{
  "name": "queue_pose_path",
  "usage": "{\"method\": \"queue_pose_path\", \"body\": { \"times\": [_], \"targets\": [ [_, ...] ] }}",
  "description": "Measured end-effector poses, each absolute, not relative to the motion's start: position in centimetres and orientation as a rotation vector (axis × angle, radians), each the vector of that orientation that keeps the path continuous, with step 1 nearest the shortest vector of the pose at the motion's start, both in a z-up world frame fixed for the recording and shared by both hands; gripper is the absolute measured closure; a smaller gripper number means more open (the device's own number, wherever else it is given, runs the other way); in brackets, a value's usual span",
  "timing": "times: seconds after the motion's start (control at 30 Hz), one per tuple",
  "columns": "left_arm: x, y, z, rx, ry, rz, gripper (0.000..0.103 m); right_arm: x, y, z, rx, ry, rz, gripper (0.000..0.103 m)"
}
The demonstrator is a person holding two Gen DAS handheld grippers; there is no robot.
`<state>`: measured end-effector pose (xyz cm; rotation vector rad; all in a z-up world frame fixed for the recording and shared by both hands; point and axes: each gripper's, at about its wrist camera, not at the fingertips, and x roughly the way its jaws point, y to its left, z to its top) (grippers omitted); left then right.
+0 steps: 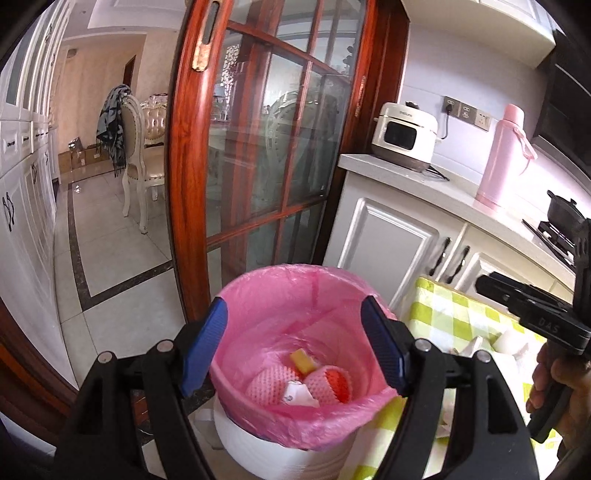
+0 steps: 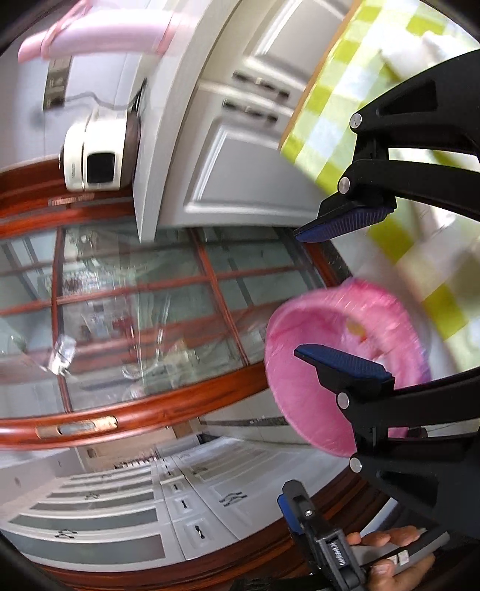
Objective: Collect trash
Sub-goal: 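Return both tools over the table and lower the right tool onto the green cloth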
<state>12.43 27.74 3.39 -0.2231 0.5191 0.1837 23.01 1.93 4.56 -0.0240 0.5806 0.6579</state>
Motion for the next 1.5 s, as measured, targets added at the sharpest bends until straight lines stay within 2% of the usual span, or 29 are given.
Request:
{"method": "queue_pose_path", "body": {
  "times": [0.5, 0.7, 1.03, 1.4, 1.5],
  "targets": [
    [10.1, 16.1, 2.0, -0.174, 0.568, 0.01, 0.031, 14.5, -14.1, 2.6, 0.014, 0.562, 0.427, 0.035],
    [9.4, 12.1, 1.1, -0.149, 0.59, -0.044, 0.031, 10.9, -17.7, 0.5, 0.031, 0.594, 0.378, 0.034],
    [6.8, 7.8, -0.3, -0.103, 0.593, -0.109, 0.028, 6.7, -19.5, -3.3, 0.059, 0.654, 0.335, 0.031],
    [5.0, 7.5, -0.7, -0.09, 0.596, -0.141, 0.024, 5.7, -17.2, -7.0, 0.052, 0.791, 0.34, 0.031],
    [5.1, 7.5, -0.9, -0.092, 0.601, -0.15, 0.024, 6.2, -16.8, -8.0, 0.051, 0.83, 0.345, 0.037]
  ]
}}
